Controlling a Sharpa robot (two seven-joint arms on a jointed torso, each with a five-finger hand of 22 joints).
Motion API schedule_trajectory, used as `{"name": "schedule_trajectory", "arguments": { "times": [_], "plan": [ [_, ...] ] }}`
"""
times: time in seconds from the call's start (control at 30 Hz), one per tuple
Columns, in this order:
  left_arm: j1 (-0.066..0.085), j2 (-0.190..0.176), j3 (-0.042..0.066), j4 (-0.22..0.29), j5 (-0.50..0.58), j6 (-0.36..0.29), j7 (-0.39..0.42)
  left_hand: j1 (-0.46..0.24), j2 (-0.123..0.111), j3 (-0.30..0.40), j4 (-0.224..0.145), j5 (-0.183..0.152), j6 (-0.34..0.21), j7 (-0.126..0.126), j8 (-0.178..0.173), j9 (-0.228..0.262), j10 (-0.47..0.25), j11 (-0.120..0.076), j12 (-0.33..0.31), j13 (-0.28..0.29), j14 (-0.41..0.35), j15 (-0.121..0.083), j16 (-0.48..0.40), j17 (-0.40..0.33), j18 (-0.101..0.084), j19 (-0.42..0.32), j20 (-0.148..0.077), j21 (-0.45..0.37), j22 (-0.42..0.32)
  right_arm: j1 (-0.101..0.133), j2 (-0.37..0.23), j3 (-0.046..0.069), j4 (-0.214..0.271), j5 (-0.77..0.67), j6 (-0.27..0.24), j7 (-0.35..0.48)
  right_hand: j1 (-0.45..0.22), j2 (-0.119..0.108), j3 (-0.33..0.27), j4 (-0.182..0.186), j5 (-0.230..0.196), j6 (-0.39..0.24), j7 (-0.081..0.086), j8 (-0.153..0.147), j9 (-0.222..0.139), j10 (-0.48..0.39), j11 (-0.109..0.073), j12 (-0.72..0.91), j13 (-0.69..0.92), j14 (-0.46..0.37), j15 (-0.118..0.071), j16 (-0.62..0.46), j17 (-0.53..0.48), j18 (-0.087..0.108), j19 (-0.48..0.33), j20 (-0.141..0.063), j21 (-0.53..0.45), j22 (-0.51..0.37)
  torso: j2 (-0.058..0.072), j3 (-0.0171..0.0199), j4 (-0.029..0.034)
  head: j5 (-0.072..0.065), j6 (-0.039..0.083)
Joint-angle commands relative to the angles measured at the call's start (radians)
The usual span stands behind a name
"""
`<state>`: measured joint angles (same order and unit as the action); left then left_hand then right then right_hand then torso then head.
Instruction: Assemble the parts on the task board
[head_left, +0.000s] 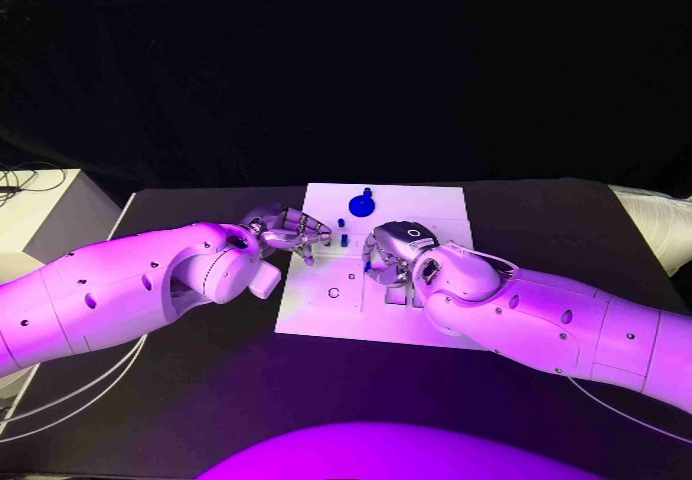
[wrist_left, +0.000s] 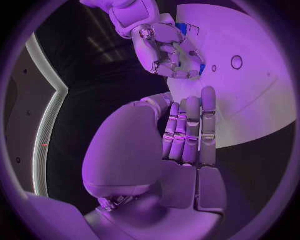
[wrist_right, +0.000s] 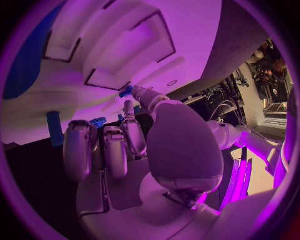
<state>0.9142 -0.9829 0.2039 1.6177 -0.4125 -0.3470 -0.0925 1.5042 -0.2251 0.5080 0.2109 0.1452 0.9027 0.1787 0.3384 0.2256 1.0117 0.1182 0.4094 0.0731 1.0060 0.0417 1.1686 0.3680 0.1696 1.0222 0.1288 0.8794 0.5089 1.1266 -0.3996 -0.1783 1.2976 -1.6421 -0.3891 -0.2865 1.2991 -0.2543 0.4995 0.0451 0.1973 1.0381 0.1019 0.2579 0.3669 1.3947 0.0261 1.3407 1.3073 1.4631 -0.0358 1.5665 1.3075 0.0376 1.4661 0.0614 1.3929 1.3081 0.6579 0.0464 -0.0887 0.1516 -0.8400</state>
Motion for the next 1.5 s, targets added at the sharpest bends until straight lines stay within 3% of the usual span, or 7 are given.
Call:
{"name": "schedule_trajectory", "arguments": {
  "times": [0.03,0.9,1.03,1.07,1.13,1.3,1.5],
  "plan": [
    [0.0,0.001,0.001,0.003,0.0,0.0,0.005,0.008,0.001,0.004,-0.002,0.001,0.007,0.003,-0.004,-0.002,0.007,-0.003,-0.005,-0.001,0.004,-0.001,-0.006,0.001,0.015,0.007,0.002,0.0,0.001,-0.003,0.004,-0.001,-0.004,-0.014,0.02,0.01,-0.002,0.012,0.006,0.003,0.002,0.008,0.0,0.006,-0.001,0.008,-0.001,0.006,0.097,0.108,-0.007,0.004,0.263,-0.006,0.076,-0.003,0.007,0.221,0.0,0.0003,-0.0004,0.001,-0.003],
    [0.0,0.001,0.001,0.003,0.0,0.0,0.005,0.008,0.001,0.004,-0.002,0.001,0.007,0.003,-0.004,-0.002,0.007,-0.003,-0.005,-0.001,0.004,-0.001,-0.006,0.001,0.015,0.007,0.002,0.0,0.001,-0.007,0.011,-0.002,-0.028,-0.03,0.03,0.005,-0.004,0.018,0.01,0.005,0.003,0.021,-0.007,0.011,-0.002,-0.006,-0.008,-0.015,0.082,0.108,-0.013,0.004,0.263,-0.006,0.076,-0.008,0.008,0.221,0.0,0.0009,-0.0004,0.002,-0.005],
    [0.0,0.0,0.001,0.002,0.0,-0.001,0.004,0.008,0.001,0.004,-0.002,0.001,0.007,0.003,-0.004,-0.002,0.007,-0.003,-0.005,-0.001,0.004,-0.001,-0.006,0.001,0.015,0.007,0.002,0.0,0.001,-0.008,0.012,-0.002,-0.033,-0.025,0.017,0.017,-0.005,0.015,0.035,0.002,0.004,0.013,-0.004,0.009,-0.005,-0.155,-0.006,-0.255,-0.097,0.108,-0.013,0.004,0.263,0.002,0.067,-0.01,-0.041,0.209,0.0,0.0009,-0.0005,0.003,-0.005],
    [0.0,0.0,0.001,0.002,0.0,-0.001,0.004,0.008,0.001,0.004,-0.002,0.001,0.007,0.003,-0.004,-0.002,0.007,-0.003,-0.005,-0.001,0.004,-0.001,-0.006,0.001,0.015,0.007,0.002,0.0,0.001,-0.008,0.012,-0.002,-0.034,-0.024,0.014,0.021,-0.009,0.01,0.054,0.004,0.005,-0.007,0.003,0.0,-0.01,-0.275,0.0,-0.468,-0.255,0.108,-0.009,0.004,0.263,0.007,0.061,-0.008,-0.074,0.2,-0.001,0.0007,-0.0012,0.003,-0.006],
    [0.0,0.0,0.001,0.002,0.0,-0.001,0.004,0.008,0.001,0.007,-0.005,0.0,0.008,0.004,-0.006,-0.004,0.009,-0.003,-0.011,-0.001,0.005,-0.001,-0.008,0.003,0.015,0.005,0.002,0.004,0.005,-0.008,0.011,-0.002,-0.035,-0.021,0.009,0.027,-0.016,-0.001,0.08,0.003,0.006,-0.017,0.008,-0.004,-0.01,-0.318,0.004,-0.664,-0.418,0.105,-0.006,0.0,0.256,0.012,0.057,-0.004,-0.098,0.194,-0.001,0.0006,-0.0014,0.003,-0.006],
    [0.0,0.0,0.001,0.003,0.0,-0.001,0.004,0.008,0.001,0.007,-0.005,0.0,0.008,0.004,-0.006,-0.004,0.009,-0.003,-0.011,-0.001,0.005,-0.001,-0.008,0.003,0.015,0.005,0.002,0.004,0.005,-0.008,0.01,-0.003,-0.032,-0.013,0.008,0.033,-0.028,-0.01,0.118,-0.006,0.008,-0.017,0.018,-0.002,-0.001,-0.273,0.016,-0.928,-0.68,0.096,0.004,-0.02,0.224,0.015,0.056,0.003,-0.126,0.186,-0.001,0.0005,-0.001,0.003,-0.005],
    [0.0,-0.001,0.001,0.003,0.0,-0.001,0.004,0.008,0.001,0.007,-0.005,0.0,0.008,0.004,-0.006,-0.004,0.009,-0.003,-0.011,-0.001,0.005,-0.001,-0.008,0.003,0.015,0.005,0.002,0.004,0.005,-0.008,0.009,-0.003,-0.026,-0.001,0.015,0.033,-0.03,-0.006,0.12,-0.013,0.012,-0.01,0.021,-0.006,0.0,-0.24,0.019,-1.006,-0.759,0.095,0.006,-0.024,0.218,0.014,0.059,0.004,-0.12,0.188,0.0,0.0007,-0.0006,0.003,-0.007]
  ]
}}
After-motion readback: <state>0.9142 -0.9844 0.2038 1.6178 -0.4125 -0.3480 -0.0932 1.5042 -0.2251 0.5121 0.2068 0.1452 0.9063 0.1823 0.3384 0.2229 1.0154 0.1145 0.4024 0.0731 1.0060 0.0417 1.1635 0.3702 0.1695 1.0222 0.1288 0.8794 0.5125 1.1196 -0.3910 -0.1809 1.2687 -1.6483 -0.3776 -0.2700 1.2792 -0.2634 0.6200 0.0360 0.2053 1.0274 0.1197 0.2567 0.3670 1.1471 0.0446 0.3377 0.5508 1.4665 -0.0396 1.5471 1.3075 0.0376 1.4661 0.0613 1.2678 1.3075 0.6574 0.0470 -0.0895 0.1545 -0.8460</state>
